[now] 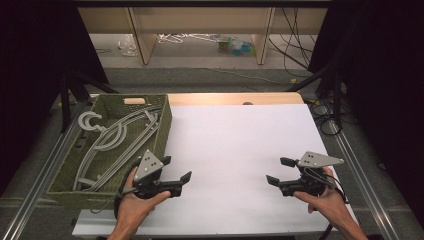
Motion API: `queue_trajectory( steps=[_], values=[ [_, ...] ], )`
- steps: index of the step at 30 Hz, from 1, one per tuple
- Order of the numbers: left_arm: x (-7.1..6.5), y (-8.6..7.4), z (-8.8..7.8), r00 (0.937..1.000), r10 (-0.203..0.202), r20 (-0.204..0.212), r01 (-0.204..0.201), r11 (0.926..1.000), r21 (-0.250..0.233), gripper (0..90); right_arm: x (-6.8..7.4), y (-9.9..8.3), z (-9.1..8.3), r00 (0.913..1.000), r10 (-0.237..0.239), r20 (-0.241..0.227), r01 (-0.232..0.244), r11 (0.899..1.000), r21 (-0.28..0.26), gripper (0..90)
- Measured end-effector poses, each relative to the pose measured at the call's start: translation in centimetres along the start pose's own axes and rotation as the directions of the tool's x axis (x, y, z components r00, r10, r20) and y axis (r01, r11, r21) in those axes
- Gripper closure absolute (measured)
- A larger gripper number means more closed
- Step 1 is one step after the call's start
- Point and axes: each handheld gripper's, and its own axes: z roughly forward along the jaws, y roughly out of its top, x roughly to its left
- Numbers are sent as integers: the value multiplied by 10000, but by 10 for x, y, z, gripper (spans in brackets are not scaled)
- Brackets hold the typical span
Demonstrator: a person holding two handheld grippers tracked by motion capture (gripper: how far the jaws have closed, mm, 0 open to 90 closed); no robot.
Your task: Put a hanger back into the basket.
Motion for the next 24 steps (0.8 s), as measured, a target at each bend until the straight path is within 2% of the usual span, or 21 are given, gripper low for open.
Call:
queue_trajectory(
  steps=[2,3,4,5,7,9,10,12,14,16,18,19,22,24],
  values=[
    [0,-3,3,10000,-74,4,74,10000,-2,181,1,-1,0,9997,66,-228,-69,9999,-134,169],
    [0,-6,5,9999,11,130,-9,9999,-119,175,2,-2,1,9999,-44,-141,39,9994,-350,169],
    [0,-9,6,9996,170,216,-169,9998,-70,173,3,-1,0,9999,-47,-148,44,9997,-245,168],
    [-1,-12,8,9994,281,212,-281,9996,3,169,3,-1,1,9997,-178,-192,171,9992,-359,167],
    [-2,-15,9,9991,280,315,-279,9996,-38,161,4,-1,0,9997,-103,-240,98,9998,-199,166],
    [-5,-18,9,9988,386,298,-384,9992,-78,161,4,-1,-1,9996,-84,-288,76,9996,-255,165],
    [-6,-19,9,9989,393,265,-389,9992,-133,161,5,-2,-1,9999,-121,-117,116,9990,-424,163],
    [-8,-22,8,9985,385,397,-379,9992,-148,161,6,-3,-2,9998,-57,-170,50,9991,-432,163],
    [-9,-26,6,9977,570,368,-565,9983,-123,162,8,-4,-3,9996,-24,-290,14,9995,-313,163],
    [-10,-30,3,9981,512,353,-507,9986,-129,162,10,-6,-3,9998,-16,-186,11,9996,-274,163],
    [-9,-34,0,9983,441,383,-439,9990,-62,162,12,-9,-5,9996,53,-282,-58,9998,-174,163],
    [-9,-35,-2,9986,405,327,-401,9991,-108,161,13,-10,-7,9999,55,-158,-57,9998,-167,163],
    [-6,-38,-5,9979,557,322,-552,9983,-170,161,15,-15,-10,9998,165,-135,-168,9997,-174,163],
    [-5,-40,-5,9987,406,318,-400,9990,-195,161,17,-18,-12,9998,208,-79,-210,9993,-296,163]
  ],
)
